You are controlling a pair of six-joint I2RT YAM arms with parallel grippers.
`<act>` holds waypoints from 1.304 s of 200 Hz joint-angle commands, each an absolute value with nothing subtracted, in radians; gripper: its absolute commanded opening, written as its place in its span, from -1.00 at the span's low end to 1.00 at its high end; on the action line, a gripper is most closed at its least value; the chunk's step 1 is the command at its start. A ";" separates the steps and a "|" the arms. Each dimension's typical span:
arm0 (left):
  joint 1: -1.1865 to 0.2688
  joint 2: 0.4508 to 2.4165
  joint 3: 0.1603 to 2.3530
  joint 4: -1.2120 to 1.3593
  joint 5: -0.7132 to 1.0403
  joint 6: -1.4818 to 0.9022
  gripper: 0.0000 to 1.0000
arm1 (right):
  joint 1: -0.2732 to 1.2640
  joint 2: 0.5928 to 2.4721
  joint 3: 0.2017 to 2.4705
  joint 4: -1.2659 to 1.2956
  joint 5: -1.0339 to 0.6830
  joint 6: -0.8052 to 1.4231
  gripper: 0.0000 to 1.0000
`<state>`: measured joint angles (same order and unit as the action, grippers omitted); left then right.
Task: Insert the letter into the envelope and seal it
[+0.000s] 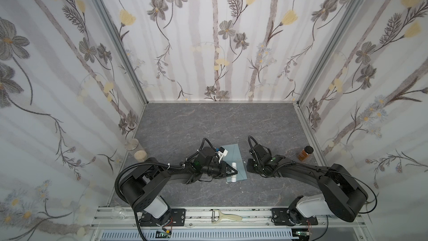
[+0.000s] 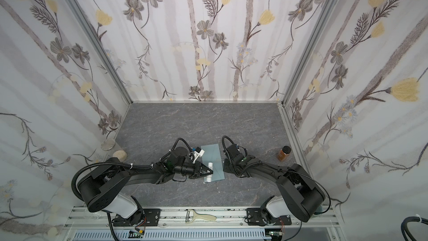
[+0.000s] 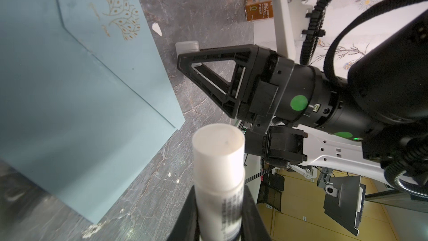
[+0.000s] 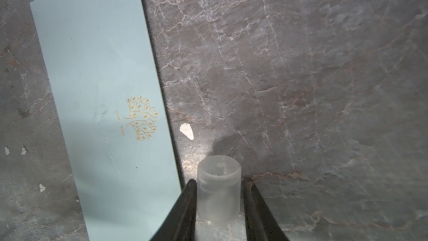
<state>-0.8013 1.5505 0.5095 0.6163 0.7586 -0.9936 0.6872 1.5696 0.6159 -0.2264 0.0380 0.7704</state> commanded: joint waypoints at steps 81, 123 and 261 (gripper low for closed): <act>-0.798 1.546 0.523 0.646 0.758 -0.971 -1.00 | 0.689 1.637 0.707 -0.268 0.118 0.751 -0.24; -0.798 1.536 0.516 0.646 0.757 -0.969 -1.00 | 0.689 1.652 0.721 -0.285 0.127 0.746 -0.36; -0.796 1.516 0.488 0.646 0.757 -0.965 -1.00 | 0.689 1.683 0.747 -0.305 0.121 0.738 -0.34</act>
<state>-0.7975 1.5227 0.4904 0.6159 0.7555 -0.9749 0.6880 1.6752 0.7403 -0.3176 0.1108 0.7399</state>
